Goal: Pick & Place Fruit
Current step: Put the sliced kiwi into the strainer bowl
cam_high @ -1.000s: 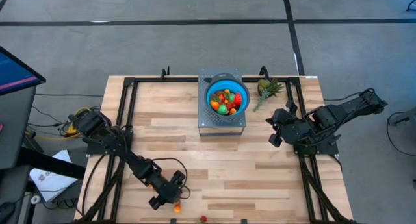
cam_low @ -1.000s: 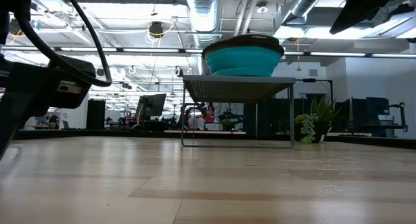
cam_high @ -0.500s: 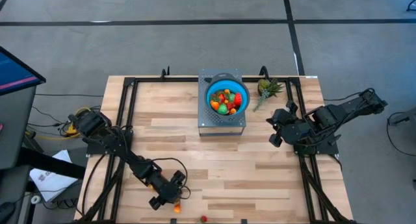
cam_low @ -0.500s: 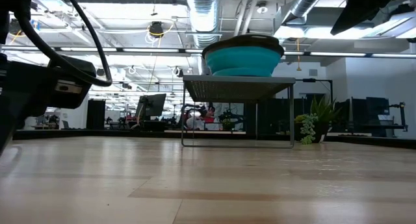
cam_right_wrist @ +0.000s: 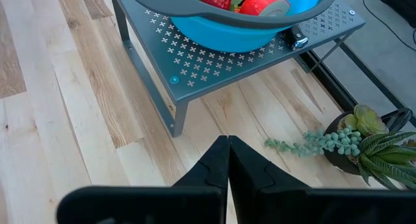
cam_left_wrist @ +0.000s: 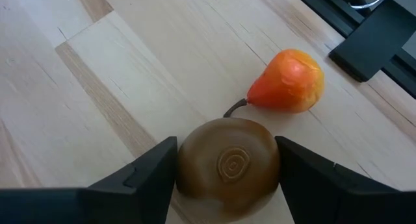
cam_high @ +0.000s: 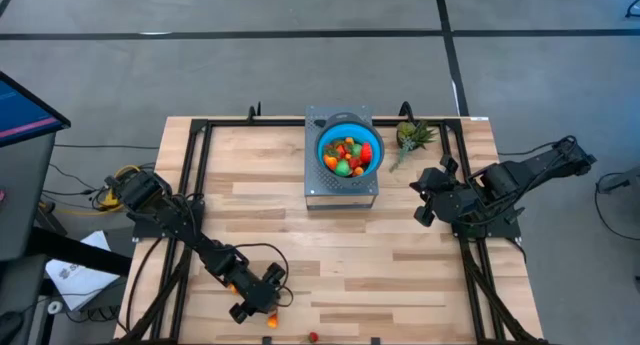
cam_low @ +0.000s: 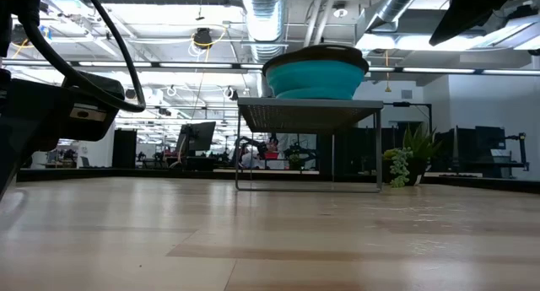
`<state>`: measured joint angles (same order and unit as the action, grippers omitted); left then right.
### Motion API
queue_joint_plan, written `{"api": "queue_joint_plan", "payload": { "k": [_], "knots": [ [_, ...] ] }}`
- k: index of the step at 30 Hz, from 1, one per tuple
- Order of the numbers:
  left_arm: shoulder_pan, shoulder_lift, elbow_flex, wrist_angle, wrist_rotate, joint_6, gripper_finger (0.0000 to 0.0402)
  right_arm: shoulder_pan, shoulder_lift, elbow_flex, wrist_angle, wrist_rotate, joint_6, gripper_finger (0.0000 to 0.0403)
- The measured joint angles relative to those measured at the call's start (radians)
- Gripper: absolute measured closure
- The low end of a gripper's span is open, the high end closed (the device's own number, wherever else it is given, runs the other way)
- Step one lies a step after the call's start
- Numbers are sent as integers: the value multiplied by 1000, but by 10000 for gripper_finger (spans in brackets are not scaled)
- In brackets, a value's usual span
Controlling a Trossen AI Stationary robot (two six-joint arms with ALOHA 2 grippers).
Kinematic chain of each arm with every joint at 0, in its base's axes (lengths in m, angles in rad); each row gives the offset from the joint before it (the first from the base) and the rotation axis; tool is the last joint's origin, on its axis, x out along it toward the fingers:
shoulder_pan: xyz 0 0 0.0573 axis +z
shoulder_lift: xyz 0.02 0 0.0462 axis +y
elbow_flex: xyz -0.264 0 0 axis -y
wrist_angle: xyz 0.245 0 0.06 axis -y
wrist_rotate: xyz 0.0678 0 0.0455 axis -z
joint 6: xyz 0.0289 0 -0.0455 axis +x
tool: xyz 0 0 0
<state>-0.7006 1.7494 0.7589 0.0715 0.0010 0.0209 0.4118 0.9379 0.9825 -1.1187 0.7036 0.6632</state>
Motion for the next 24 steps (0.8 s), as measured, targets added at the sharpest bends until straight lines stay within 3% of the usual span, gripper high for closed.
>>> {"api": "queue_joint_plan", "payload": {
  "k": [24],
  "knots": [
    [12, -10, 0, -3, -41, -3, 173, 0, 0, 0, 0, 0, 0, 403]
  ]
}}
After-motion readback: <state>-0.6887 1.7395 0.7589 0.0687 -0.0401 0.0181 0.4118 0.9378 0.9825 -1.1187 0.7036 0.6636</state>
